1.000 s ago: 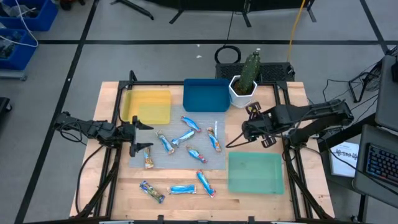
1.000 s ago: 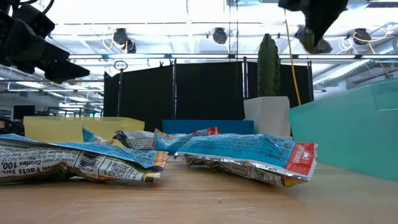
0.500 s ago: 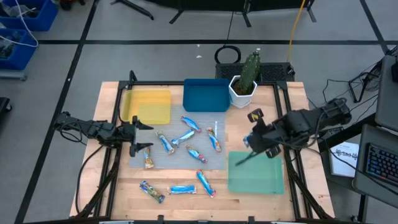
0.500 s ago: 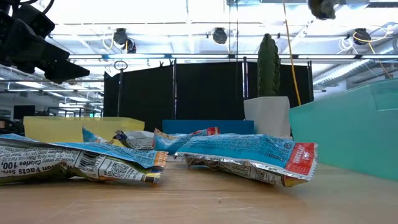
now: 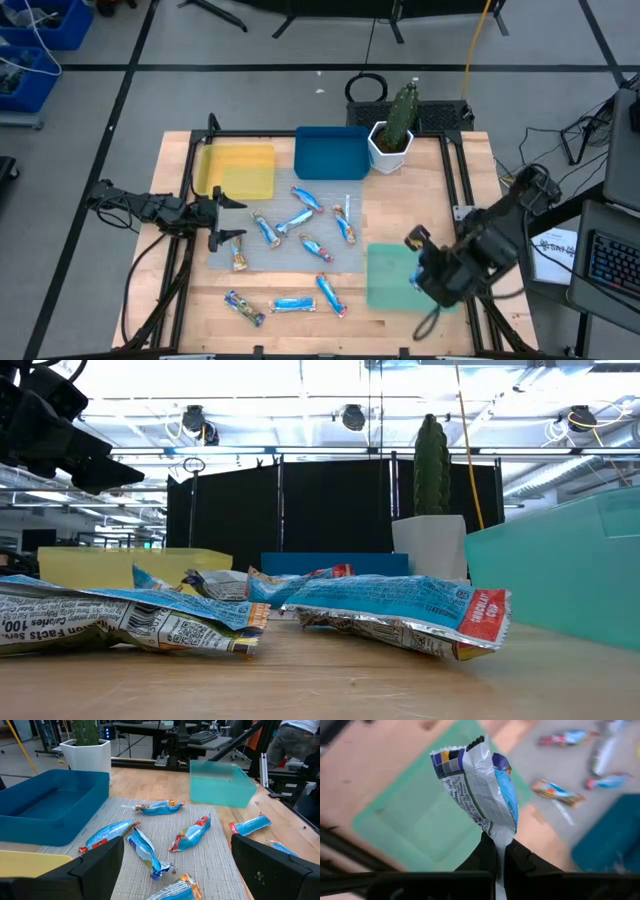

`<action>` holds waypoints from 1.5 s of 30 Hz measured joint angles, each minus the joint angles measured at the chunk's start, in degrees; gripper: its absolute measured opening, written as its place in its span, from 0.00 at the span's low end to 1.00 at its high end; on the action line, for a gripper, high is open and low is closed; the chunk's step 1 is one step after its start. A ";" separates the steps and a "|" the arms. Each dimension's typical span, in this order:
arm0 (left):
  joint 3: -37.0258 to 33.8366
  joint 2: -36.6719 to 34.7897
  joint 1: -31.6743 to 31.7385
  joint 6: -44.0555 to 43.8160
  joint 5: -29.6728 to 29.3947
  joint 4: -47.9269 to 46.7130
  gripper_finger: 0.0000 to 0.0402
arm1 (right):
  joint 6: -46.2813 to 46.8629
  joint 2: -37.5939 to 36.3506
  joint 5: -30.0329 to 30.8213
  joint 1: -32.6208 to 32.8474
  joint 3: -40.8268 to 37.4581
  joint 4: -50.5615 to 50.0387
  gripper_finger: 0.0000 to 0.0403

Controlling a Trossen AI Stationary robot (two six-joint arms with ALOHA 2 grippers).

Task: Pick and place Granola Bars by type
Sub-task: Put the blue granola bar into the green bin

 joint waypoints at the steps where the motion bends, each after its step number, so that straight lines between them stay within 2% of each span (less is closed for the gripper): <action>1: 0.00 0.00 0.01 -0.01 0.00 0.02 0.91 | 0.56 0.28 -0.85 1.05 0.00 -0.04 0.00; 7: 0.00 0.00 -0.01 -0.04 0.00 0.01 0.91 | -1.75 1.51 -5.17 6.23 -0.01 -0.13 0.00; 16: -0.01 0.00 0.01 -0.03 0.00 0.01 0.91 | -11.54 1.66 -3.41 10.05 -2.16 0.03 0.00; 19: 0.00 0.00 0.01 0.00 0.00 0.00 0.91 | -14.82 1.70 -0.44 10.36 -5.48 -0.05 0.00; 26: 0.00 0.00 -0.01 -0.04 0.00 0.00 0.91 | -15.98 1.08 -0.56 9.37 -17.15 1.37 0.00; 31: 0.00 0.00 0.00 -0.03 0.00 0.01 0.91 | -15.78 -0.41 -0.75 8.81 -26.93 7.81 0.00; 35: 0.00 0.00 0.00 -0.03 0.02 0.01 0.91 | -14.77 -1.03 -0.77 8.35 -33.62 11.88 0.00; 40: 0.00 0.00 -0.01 -0.02 0.00 0.01 0.91 | -11.19 -0.99 -3.82 8.35 -41.08 18.42 0.00; 45: 0.00 0.00 0.01 -0.02 0.00 0.02 0.91 | -7.07 -0.99 -5.18 8.37 -45.38 24.22 0.00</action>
